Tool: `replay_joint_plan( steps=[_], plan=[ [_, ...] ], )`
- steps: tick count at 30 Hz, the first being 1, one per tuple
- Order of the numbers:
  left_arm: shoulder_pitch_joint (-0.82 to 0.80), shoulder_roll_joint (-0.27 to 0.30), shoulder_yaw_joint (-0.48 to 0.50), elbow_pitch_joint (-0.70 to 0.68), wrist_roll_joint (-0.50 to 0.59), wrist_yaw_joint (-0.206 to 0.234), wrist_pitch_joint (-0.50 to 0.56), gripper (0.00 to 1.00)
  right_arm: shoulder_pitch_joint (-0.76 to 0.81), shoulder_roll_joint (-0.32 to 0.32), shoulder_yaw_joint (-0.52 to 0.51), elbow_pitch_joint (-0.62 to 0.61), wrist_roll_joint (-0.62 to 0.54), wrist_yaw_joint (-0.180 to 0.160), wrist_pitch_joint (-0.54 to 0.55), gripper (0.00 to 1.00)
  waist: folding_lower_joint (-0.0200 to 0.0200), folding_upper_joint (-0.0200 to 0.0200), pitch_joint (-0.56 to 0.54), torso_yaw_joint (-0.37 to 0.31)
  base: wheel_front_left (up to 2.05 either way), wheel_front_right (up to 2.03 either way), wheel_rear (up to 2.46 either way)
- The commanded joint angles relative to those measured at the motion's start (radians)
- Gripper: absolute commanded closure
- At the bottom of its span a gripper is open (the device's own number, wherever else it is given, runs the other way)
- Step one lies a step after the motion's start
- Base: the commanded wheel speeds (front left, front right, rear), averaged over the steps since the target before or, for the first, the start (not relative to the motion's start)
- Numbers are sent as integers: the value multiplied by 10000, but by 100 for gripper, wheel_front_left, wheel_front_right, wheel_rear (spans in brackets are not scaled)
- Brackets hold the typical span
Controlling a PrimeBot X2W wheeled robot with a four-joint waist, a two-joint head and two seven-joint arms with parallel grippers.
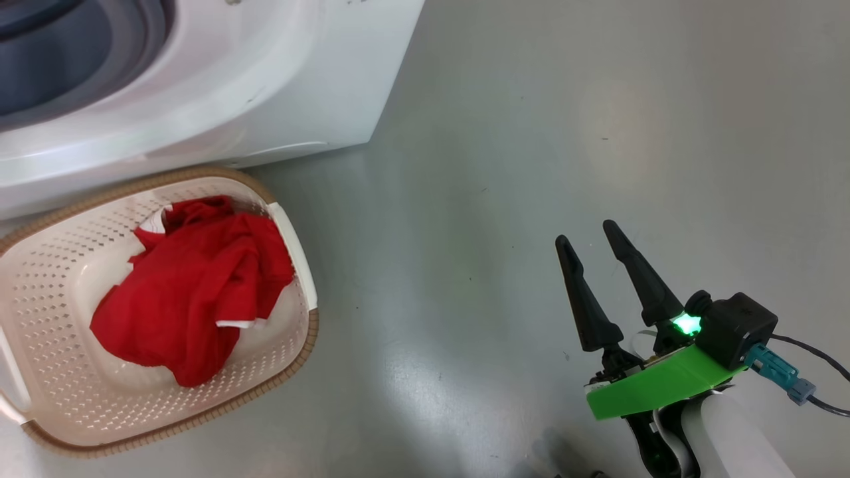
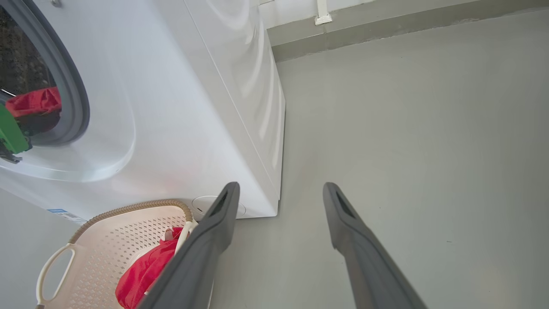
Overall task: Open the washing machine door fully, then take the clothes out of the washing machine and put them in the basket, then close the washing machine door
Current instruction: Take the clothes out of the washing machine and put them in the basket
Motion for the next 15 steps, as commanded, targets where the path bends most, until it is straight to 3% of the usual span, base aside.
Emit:
replay_joint_plan(
  steps=[1,9,15],
  plan=[
    [-98,583,129,-215,-42,-73,-49,100,41,-27,208,-212,78,73,-63,0,0,-1,-34,22,0,0,0],
    [-29,437,234,-540,-302,-94,-49,100,15,-27,132,-150,78,73,-63,0,0,-1,-188,149,0,0,0],
    [637,-8,1082,-1679,-924,-33,-49,100,49,-27,-55,-39,61,73,-63,0,0,-1,-571,377,0,0,0]
  ],
)
